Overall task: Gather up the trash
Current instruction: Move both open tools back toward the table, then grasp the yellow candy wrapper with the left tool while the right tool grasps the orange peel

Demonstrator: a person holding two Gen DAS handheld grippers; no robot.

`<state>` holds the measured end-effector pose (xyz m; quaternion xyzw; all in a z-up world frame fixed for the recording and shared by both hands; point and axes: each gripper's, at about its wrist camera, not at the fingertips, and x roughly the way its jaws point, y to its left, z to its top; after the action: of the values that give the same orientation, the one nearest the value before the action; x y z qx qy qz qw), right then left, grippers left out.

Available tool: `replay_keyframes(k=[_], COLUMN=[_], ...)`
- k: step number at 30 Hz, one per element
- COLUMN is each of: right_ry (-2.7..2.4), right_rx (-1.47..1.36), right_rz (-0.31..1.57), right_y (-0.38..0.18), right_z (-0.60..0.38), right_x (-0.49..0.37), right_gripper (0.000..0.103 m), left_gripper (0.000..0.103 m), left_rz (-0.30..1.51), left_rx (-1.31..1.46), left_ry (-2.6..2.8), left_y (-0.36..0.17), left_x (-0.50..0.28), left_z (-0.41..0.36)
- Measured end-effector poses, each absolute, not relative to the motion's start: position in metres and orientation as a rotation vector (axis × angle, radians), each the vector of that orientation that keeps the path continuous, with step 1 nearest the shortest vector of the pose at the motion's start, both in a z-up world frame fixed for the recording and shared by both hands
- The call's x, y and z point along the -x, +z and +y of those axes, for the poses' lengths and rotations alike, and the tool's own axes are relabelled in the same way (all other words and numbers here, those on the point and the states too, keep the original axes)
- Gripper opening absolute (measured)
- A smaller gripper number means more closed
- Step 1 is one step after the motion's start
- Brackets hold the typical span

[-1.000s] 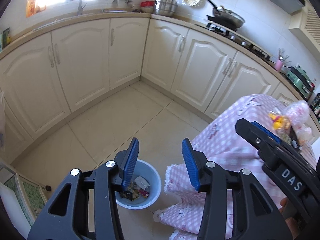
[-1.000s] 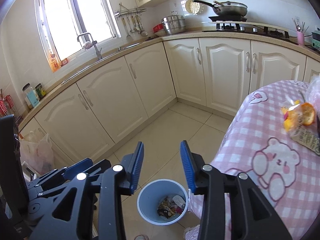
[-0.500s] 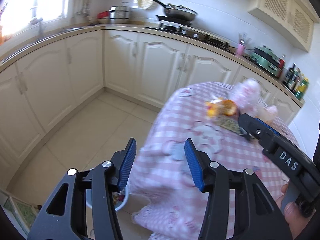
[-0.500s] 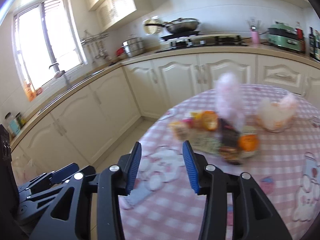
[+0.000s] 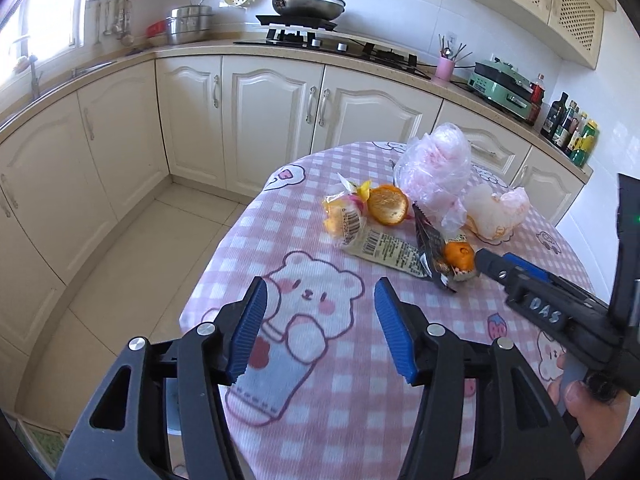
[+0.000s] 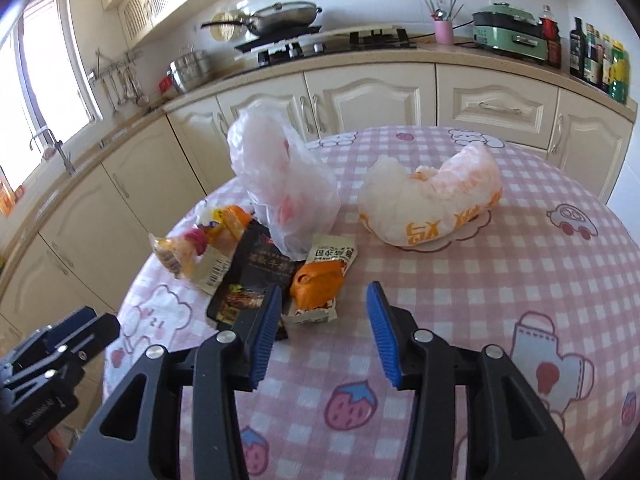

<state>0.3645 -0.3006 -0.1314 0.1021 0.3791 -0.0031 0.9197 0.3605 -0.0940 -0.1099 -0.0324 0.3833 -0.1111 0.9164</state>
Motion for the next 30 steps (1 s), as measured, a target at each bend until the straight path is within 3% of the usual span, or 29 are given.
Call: replay_keyframes(k=[6, 9, 22, 24, 28, 30], right_ry=[0.01, 0.028, 0.009, 0.011, 0.014, 0.016], right_rx=[-0.184, -0.22, -0.271, -0.273, -0.276, -0.275], right_rz=[0.848, 0.833, 0.742, 0.738, 0.735, 0.734], right_y=[-0.15, -0.15, -0.14, -0.14, -0.14, -0.14], right_z=[-0.3, -0.304, -0.316, -0.317, -0.319, -0.32], right_x=[-0.392, -0.392, -0.38, -0.379, -0.38, -0.378], right_gripper=[0.044, 0.032, 0.032, 0.032, 0.032, 0.032], left_gripper=[0.053, 0.053, 0.053, 0.048, 0.025, 0.024], left_rz=[0.797, 0.795, 0.772, 0.78, 0.804, 0.791], left_rx=[0.074, 0.086, 0.122, 0.116, 0.117, 0.119], left_ry=[-0.232, -0.239, -0.254, -0.261, -0.282, -0.285], left_y=[-0.114, -0.116, -0.124, -0.128, -0.134, -0.132], left_x=[-0.378, -0.386, -0.416, -0.421, -0.428, -0.427], left_z=[-0.094, -0.095, -0.116, -0.121, -0.128, -0.128])
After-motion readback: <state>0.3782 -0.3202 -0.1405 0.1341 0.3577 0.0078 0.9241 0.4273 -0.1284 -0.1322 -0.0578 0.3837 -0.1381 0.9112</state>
